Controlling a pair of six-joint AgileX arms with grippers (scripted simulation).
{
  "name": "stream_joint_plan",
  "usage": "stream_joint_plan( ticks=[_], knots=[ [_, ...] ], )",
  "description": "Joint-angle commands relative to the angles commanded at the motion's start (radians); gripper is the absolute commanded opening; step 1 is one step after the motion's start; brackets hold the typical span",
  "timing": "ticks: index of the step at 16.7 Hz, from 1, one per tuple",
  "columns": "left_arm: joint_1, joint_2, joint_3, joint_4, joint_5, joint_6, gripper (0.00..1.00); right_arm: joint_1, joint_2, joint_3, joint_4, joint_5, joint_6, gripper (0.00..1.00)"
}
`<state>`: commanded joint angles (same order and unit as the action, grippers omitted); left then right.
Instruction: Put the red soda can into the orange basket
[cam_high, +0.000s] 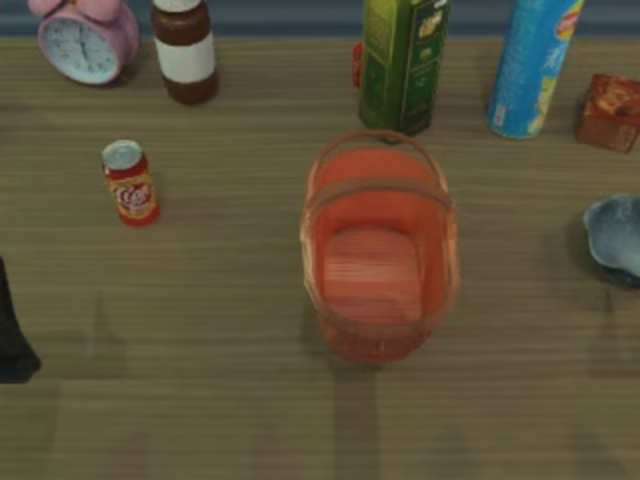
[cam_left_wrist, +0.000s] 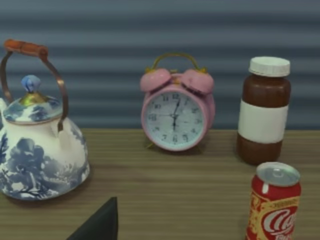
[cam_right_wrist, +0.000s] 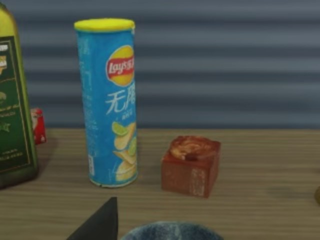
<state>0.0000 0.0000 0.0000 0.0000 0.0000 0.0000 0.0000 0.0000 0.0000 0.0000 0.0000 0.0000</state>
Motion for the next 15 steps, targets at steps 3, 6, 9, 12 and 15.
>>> stream_joint_plan(
  ticks=[3, 6, 9, 12, 15],
  knots=[
    [-0.003, 0.01, 0.008, -0.008, 0.002, 0.003, 1.0, 0.0, 0.0, 0.0, 0.0, 0.0, 0.0, 1.0],
    [-0.022, 0.099, 0.086, -0.077, 0.013, 0.031, 1.0, 0.0, 0.0, 0.0, 0.0, 0.0, 0.0, 1.0],
    [-0.049, 0.275, 0.233, -0.208, 0.025, 0.082, 1.0, 0.0, 0.0, 0.0, 0.0, 0.0, 0.0, 1.0],
    [-0.078, 0.516, 0.433, -0.377, 0.035, 0.15, 1.0, 0.0, 0.0, 0.0, 0.0, 0.0, 0.0, 1.0],
    [-0.106, 0.801, 0.672, -0.57, 0.041, 0.23, 1.0, 0.0, 0.0, 0.0, 0.0, 0.0, 0.0, 1.0]
  ],
)
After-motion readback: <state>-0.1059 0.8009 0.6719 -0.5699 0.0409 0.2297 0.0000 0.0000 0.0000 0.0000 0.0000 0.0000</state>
